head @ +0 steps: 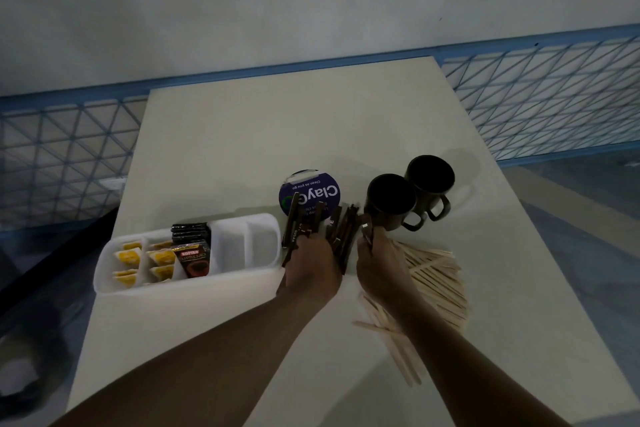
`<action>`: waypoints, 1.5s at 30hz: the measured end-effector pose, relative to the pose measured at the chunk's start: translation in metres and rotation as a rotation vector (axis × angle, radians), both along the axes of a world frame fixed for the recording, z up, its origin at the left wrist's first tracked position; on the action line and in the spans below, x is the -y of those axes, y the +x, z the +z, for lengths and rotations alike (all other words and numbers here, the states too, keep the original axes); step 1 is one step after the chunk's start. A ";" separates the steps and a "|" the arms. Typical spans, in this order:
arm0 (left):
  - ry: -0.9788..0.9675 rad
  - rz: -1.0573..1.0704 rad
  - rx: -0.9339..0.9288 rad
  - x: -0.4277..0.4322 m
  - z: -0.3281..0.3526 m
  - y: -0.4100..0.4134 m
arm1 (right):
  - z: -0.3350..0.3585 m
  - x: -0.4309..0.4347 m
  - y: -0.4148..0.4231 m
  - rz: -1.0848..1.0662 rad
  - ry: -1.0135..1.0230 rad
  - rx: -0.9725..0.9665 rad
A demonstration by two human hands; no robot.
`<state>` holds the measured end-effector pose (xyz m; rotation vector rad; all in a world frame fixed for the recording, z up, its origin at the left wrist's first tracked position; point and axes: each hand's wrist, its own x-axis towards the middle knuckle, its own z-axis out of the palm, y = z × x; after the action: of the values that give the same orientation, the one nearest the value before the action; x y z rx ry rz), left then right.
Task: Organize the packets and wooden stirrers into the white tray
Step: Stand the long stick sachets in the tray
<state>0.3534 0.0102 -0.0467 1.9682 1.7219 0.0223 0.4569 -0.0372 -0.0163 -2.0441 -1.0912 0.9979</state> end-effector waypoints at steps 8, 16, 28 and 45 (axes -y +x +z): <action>-0.043 -0.039 0.115 -0.008 0.006 -0.001 | 0.002 -0.008 -0.004 -0.034 0.004 0.026; -0.106 0.090 0.416 -0.028 0.067 -0.006 | 0.016 -0.029 -0.021 -0.161 0.054 -0.244; -0.045 0.367 0.915 -0.066 0.106 -0.100 | 0.041 -0.080 -0.092 -0.153 0.198 -0.346; 0.093 0.446 0.727 -0.073 0.058 -0.153 | 0.010 -0.101 -0.171 -0.146 0.198 -0.452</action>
<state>0.2002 0.0829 0.0114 1.3300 1.6082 0.8714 0.2857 0.0637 -0.0064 -1.6088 -0.7568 1.1527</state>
